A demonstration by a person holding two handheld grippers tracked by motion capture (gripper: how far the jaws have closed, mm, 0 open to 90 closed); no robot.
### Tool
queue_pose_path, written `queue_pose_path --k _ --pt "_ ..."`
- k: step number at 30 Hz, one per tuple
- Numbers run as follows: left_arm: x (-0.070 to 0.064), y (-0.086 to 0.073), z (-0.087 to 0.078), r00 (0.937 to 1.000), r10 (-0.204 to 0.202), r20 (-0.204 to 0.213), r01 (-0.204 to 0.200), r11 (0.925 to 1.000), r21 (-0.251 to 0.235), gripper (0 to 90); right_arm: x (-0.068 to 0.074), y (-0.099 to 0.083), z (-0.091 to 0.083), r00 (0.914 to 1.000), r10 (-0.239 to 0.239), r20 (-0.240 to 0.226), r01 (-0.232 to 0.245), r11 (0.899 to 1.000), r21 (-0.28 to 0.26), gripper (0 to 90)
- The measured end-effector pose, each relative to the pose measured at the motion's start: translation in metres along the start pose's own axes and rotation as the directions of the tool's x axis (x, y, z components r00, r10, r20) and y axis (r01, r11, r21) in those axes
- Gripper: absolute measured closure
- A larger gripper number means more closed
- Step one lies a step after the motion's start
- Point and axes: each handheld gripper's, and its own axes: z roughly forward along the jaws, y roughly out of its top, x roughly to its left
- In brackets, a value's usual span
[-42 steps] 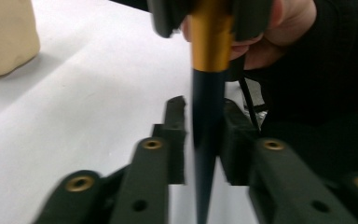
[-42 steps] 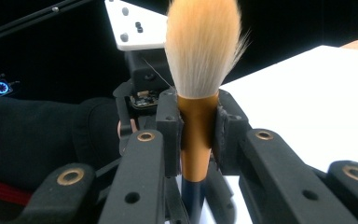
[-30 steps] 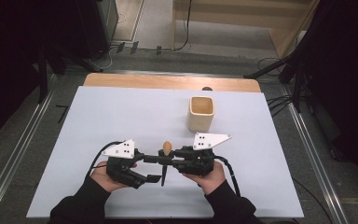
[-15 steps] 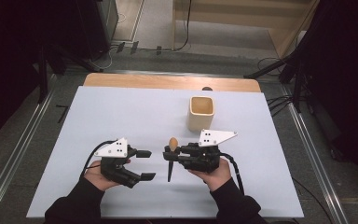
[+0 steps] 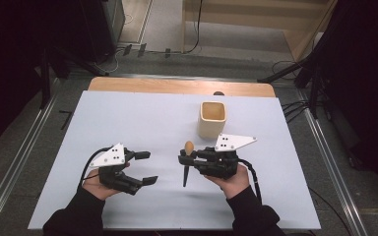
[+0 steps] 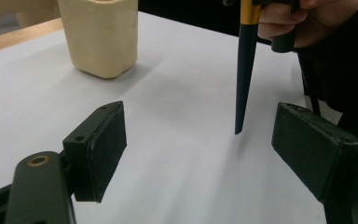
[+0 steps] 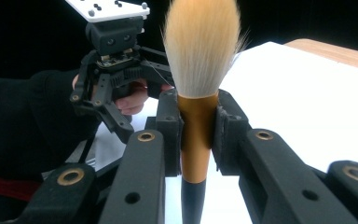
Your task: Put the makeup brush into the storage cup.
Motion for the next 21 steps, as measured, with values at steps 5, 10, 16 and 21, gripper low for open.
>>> queue_pose_path --k 5,10,16,21 --pt "0.003 -0.002 -0.008 0.9997 -0.016 -0.021 0.016 0.9998 -0.015 15.1 -0.003 0.000 -0.004 0.9999 0.003 0.012 -0.003 1.000 0.000 76.5" --pt "0.006 -0.006 -0.015 0.9988 -0.003 -0.050 0.001 0.9997 -0.023 14.9 -0.005 0.001 -0.007 0.9996 0.005 0.029 -0.005 1.000 0.003 76.5" --pt "0.005 -0.009 -0.021 0.9972 0.018 -0.073 -0.019 0.9996 -0.023 15.0 -0.008 0.002 -0.012 0.9989 0.014 0.046 -0.014 1.000 -0.002 76.5" --pt "0.004 -0.012 -0.027 0.9960 0.029 -0.084 -0.032 0.9987 -0.039 14.9 -0.011 0.003 -0.017 0.9980 0.020 0.060 -0.020 1.000 -0.008 76.5"
